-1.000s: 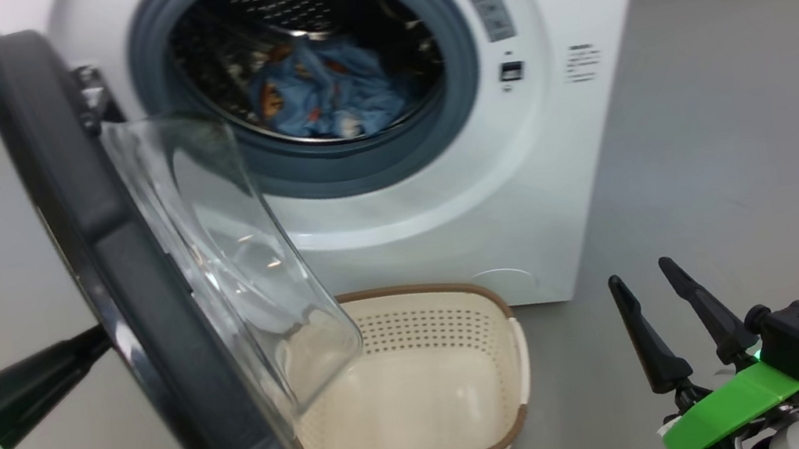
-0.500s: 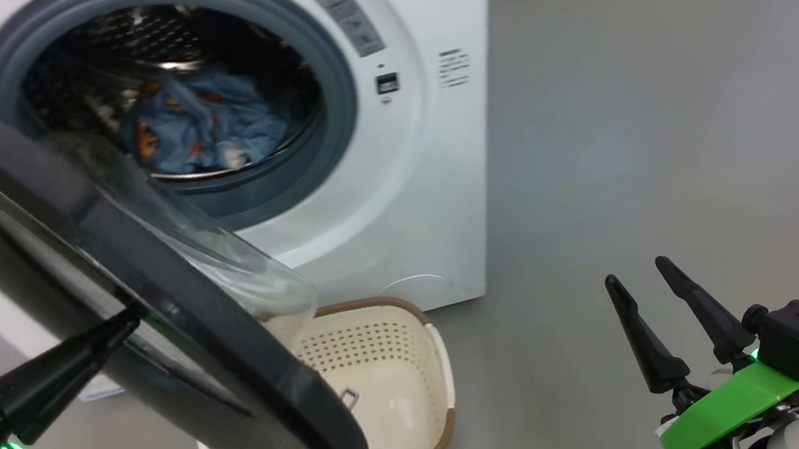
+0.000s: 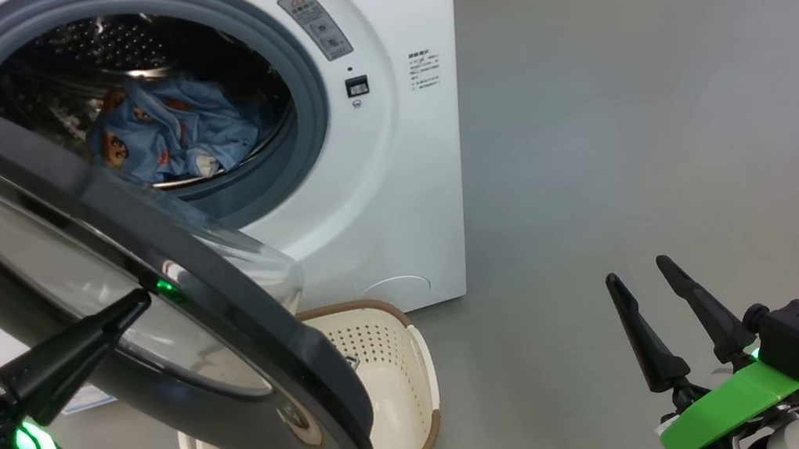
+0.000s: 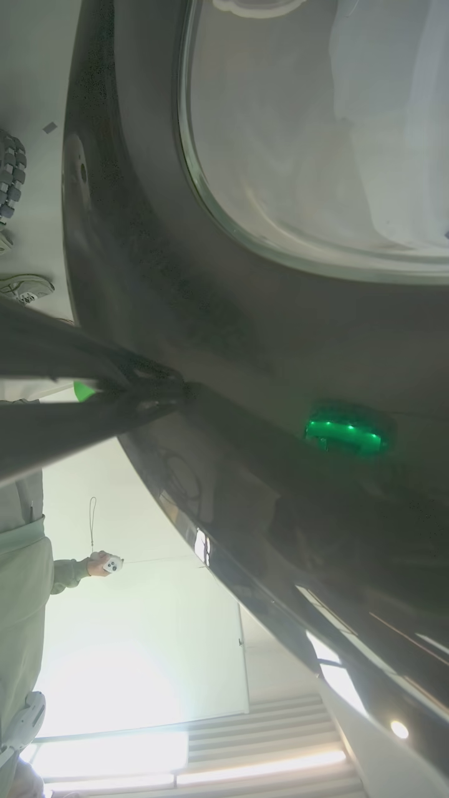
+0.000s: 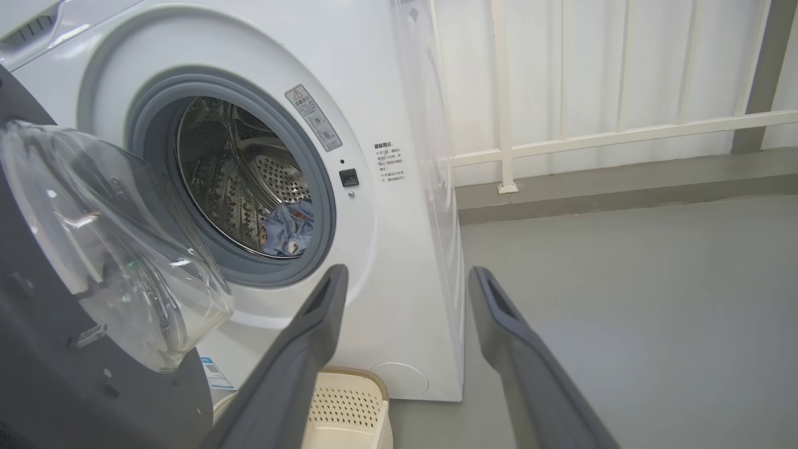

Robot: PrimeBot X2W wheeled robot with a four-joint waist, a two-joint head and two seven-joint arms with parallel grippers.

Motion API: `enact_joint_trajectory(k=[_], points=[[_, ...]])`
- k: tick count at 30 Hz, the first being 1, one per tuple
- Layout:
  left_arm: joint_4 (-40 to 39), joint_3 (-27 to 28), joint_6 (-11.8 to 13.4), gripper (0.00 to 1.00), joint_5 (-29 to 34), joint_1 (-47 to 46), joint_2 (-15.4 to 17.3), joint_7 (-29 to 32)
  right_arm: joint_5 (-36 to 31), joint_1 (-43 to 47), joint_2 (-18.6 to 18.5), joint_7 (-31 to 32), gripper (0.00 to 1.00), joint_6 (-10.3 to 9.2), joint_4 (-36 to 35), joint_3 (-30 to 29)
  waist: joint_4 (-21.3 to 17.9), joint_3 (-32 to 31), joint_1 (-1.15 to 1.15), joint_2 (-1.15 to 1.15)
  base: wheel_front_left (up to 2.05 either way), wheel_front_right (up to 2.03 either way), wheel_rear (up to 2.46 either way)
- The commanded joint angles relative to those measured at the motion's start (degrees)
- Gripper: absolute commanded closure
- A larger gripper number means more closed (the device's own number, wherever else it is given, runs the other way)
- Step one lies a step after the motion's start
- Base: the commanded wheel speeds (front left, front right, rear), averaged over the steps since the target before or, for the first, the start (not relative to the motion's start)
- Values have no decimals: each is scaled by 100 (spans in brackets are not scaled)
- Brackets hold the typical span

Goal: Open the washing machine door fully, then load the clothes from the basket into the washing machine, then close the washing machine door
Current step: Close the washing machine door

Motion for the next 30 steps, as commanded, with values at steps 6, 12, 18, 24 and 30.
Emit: enact_joint_trajectory(k=[6,12,18,24,30], points=[[-113,206,-178,100,122,-232,133,-122,1,-172,4,-27,0,9,-125,101,178,-57,0,0,0,0,0],[-258,253,-348,100,228,-87,154,-184,11,-170,-12,-27,0,9,-135,74,288,-71,0,0,0,0,0],[-490,438,-822,88,598,186,179,-563,1,-150,-2,-27,0,9,-169,55,325,-40,0,0,0,0,0],[-522,539,-1682,0,1358,569,11,-1367,-1,-177,18,-27,0,9,-186,37,308,10,0,0,0,0,0],[-584,476,-2061,0,2237,903,-94,-2210,-4,-165,10,-27,0,9,-193,28,290,37,0,0,0,0,0]])
